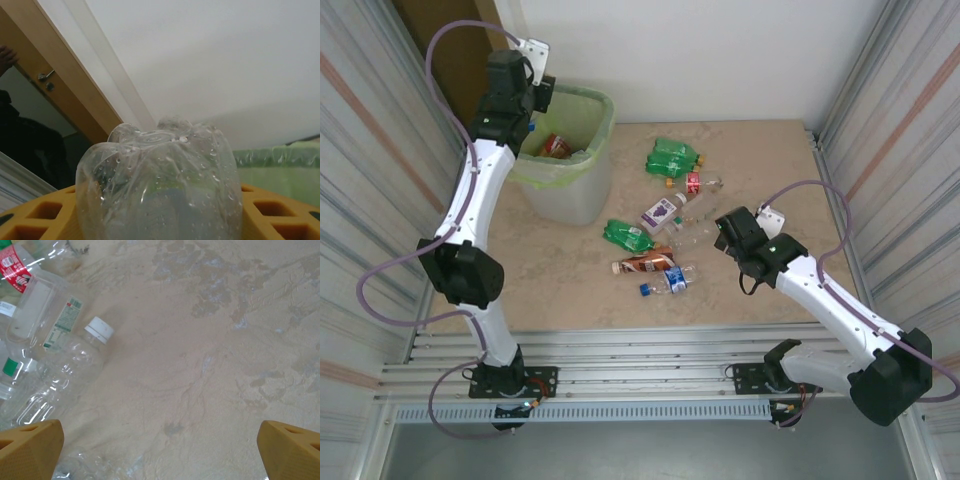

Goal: Put the plastic bottles in the bin

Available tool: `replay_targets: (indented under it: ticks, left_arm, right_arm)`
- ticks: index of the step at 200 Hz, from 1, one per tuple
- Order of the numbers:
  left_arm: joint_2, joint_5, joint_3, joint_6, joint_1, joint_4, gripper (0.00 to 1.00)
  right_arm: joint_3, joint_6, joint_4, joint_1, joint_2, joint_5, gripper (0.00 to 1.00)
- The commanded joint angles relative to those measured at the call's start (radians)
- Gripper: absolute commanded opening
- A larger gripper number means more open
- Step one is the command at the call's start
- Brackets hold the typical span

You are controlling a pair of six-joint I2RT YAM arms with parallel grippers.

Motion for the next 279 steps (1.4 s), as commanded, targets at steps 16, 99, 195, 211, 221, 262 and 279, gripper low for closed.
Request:
replay_targets:
  ticks: [16,99,195,211,221,262,279]
  left_arm:
    - [-0.003,-0.015,-0.022,0.083,0.011,-0.05,0.4]
    - [0.024,-0.021,-0.03,0.092,0.014,-0.115,0.78]
    - [-0.098,0.075,-0.026,-0.022,0.005,-0.151,0.9]
    - [-0.137,0.087,-0.032,-0.05,-0.008,-0.151,0.91]
    - [-0.166,0.092,-0.036,-0.07,-0.02,-0.152,0.92]
    - [-0.296,0.103,-0.104,-0.171,-0.099,-0.149,0.95]
    - [-0.357,0.078,-0.166,-0.179,-0.156,-0.135,0.97]
  right_arm:
    - [0.034,0.028,-0.016,0.009,0.02,0.026,0.98]
    - [0.035,0.02,-0.012,0.014,0.028,0.025,0.98]
    - [0.03,0.018,-0.012,0.014,0.018,0.028,0.98]
    - [0.028,0.015,-0.017,0.015,0.01,0.035,0.98]
    - [0.028,0.014,-0.024,0.016,0.003,0.044,0.98]
    - [0.03,-0.003,-0.058,0.007,-0.037,0.086,0.98]
    - [0.035,-0.016,-0.067,-0.008,-0.049,0.086,0.98]
